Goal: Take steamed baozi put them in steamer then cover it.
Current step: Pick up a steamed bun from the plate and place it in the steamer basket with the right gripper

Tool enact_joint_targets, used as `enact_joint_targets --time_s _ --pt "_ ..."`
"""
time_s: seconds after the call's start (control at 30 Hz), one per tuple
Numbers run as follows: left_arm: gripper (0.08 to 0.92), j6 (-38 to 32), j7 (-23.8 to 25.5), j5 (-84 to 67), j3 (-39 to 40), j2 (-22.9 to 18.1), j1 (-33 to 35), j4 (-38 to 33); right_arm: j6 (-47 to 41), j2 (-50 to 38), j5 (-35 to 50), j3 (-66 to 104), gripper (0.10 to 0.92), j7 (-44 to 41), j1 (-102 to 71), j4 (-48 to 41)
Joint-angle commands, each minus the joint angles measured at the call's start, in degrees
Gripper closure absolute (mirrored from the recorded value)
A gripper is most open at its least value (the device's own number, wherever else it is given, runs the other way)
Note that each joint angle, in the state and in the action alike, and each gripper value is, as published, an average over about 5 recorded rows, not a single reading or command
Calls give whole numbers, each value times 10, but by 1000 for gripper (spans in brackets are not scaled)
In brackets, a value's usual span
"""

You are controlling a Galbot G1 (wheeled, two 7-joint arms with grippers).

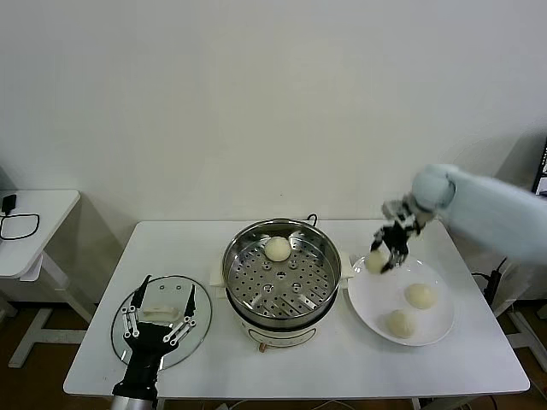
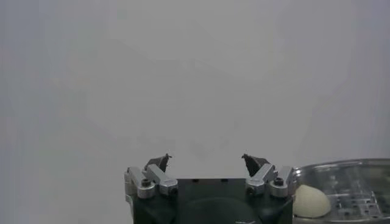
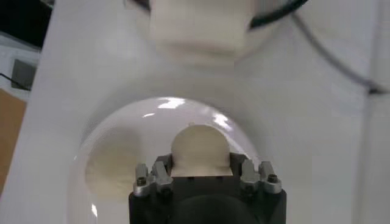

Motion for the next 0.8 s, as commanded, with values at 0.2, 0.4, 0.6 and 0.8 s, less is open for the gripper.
enact_joint_targets --time_s 0.2,0.4,0.6,0.8 --pt "177 2 -2 0 9 4 -5 -5 -63 143 201 -112 380 -19 230 84" --pt "177 2 -2 0 14 5 -11 -4 -94 241 239 -140 381 33 210 92" --pt "177 3 -3 0 19 5 -17 -4 -117 321 233 -153 380 72 172 68" --pt "177 2 -4 -3 19 6 -18 -4 -132 376 229 -173 382 94 139 39"
